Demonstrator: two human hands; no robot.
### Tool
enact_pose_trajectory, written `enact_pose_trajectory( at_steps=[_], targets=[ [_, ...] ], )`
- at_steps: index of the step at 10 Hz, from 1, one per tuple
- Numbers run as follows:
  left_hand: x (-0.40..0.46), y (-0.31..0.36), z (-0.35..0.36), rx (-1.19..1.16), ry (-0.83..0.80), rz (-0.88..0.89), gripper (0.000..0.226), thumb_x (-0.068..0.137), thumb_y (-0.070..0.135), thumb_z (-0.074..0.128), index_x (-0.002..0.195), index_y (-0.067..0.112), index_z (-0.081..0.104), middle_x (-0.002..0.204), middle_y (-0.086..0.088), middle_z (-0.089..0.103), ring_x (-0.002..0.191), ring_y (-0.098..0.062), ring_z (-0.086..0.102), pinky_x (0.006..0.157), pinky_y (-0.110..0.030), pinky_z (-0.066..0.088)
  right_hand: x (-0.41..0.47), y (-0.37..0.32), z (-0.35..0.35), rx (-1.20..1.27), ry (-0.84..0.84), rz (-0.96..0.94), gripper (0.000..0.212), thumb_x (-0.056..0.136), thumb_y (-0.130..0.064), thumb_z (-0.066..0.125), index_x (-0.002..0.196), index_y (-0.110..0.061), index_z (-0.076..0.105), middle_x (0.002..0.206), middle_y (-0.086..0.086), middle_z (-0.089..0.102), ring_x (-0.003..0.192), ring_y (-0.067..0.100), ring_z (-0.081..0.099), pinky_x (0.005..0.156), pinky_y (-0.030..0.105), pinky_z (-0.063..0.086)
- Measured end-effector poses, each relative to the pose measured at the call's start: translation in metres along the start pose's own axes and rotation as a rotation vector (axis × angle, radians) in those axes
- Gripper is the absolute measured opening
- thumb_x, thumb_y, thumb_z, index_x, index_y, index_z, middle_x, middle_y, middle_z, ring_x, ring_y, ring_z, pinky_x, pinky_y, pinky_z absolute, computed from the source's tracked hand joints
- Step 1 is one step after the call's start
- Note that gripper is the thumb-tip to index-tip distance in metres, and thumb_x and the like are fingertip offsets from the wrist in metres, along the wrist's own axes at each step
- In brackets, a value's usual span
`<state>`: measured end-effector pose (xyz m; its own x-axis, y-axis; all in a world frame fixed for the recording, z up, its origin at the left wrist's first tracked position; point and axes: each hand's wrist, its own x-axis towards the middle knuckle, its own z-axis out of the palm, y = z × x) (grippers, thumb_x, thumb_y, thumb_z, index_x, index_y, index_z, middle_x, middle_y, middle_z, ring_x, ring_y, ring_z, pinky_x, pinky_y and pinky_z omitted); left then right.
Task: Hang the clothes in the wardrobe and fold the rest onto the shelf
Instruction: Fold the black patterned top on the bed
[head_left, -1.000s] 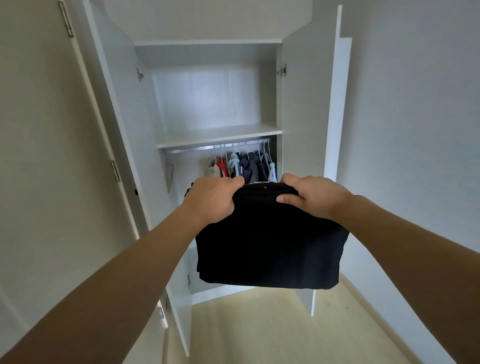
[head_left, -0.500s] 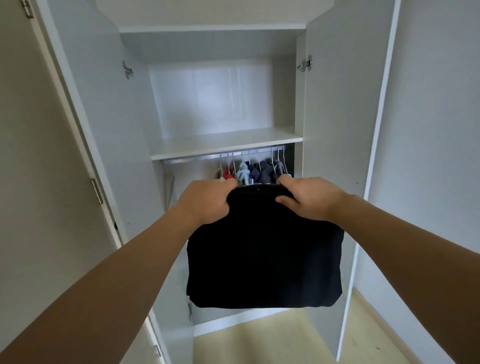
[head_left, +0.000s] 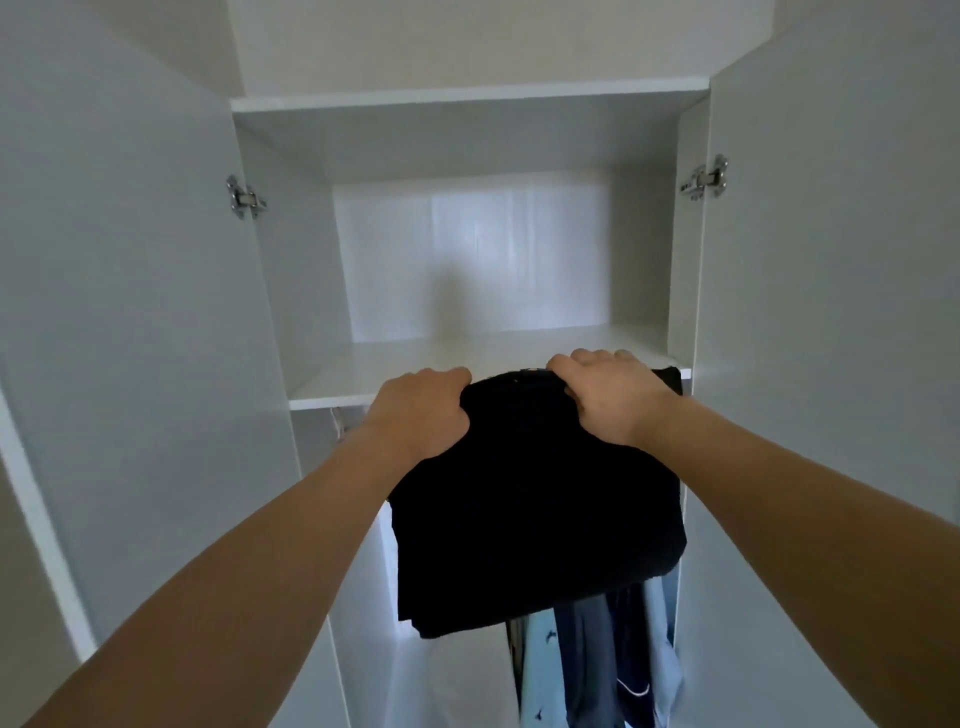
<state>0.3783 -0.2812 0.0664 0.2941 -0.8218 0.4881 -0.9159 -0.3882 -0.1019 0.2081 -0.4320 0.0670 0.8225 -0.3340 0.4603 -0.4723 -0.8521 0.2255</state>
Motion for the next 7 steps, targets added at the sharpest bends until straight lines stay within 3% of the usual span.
enact_pose_trajectory(
  at_steps=[2,3,4,5,6,7],
  targets=[
    [0.084,-0.031,0.004,-0.254,-0.009,-0.235,0.014,0.077,0.01,0.041,0.079,0.015,0.054,0.08,-0.002,0.059,0.076,-0.024,0.057,0.067,-0.032,0.046,0.105,0.029,0.001,-0.168,0.132,-0.039,0.045,0.086,-0.013,0.045,0.13,-0.024,0.042,0.104,0.003,0.053,0.095,0.025,0.053,0.093,0.035,0.032],
    [0.13,-0.055,0.005,-0.368,0.024,-0.326,0.02,0.074,0.008,0.041,0.082,0.01,0.059,0.079,-0.004,0.062,0.073,-0.023,0.058,0.064,-0.031,0.046,0.166,0.038,0.006,-0.226,0.201,-0.045,0.045,0.088,-0.013,0.043,0.131,-0.024,0.041,0.106,0.004,0.053,0.095,0.025,0.051,0.095,0.035,0.03],
    [0.169,-0.082,0.018,-0.442,0.047,-0.395,0.014,0.073,0.007,0.04,0.072,0.008,0.054,0.073,-0.006,0.059,0.067,-0.024,0.054,0.056,-0.028,0.039,0.224,0.039,0.019,-0.289,0.236,-0.037,0.041,0.09,-0.015,0.041,0.13,-0.023,0.041,0.11,0.006,0.053,0.099,0.026,0.051,0.097,0.036,0.029],
    [0.211,-0.12,0.036,-0.52,0.073,-0.5,0.019,0.081,0.007,0.04,0.063,0.012,0.043,0.067,-0.003,0.048,0.069,-0.024,0.048,0.06,-0.03,0.039,0.291,0.033,0.041,-0.323,0.264,-0.034,0.039,0.09,-0.017,0.04,0.129,-0.019,0.041,0.112,0.008,0.053,0.103,0.028,0.05,0.105,0.039,0.025],
    [0.251,-0.166,0.055,-0.666,0.155,-0.619,0.031,0.092,0.011,0.038,0.062,0.017,0.037,0.067,0.001,0.04,0.074,-0.023,0.047,0.075,-0.033,0.042,0.355,0.022,0.063,-0.331,0.292,-0.075,0.039,0.091,-0.019,0.039,0.13,-0.017,0.041,0.115,0.009,0.053,0.107,0.03,0.049,0.111,0.042,0.019],
    [0.292,-0.218,0.076,-0.884,0.225,-0.74,0.033,0.095,0.011,0.038,0.062,0.017,0.035,0.068,0.001,0.038,0.062,-0.017,0.041,0.079,-0.033,0.041,0.419,0.01,0.085,-0.298,0.339,-0.135,0.037,0.092,-0.018,0.037,0.129,-0.016,0.042,0.115,0.01,0.052,0.109,0.031,0.047,0.111,0.042,0.019]
  ],
)
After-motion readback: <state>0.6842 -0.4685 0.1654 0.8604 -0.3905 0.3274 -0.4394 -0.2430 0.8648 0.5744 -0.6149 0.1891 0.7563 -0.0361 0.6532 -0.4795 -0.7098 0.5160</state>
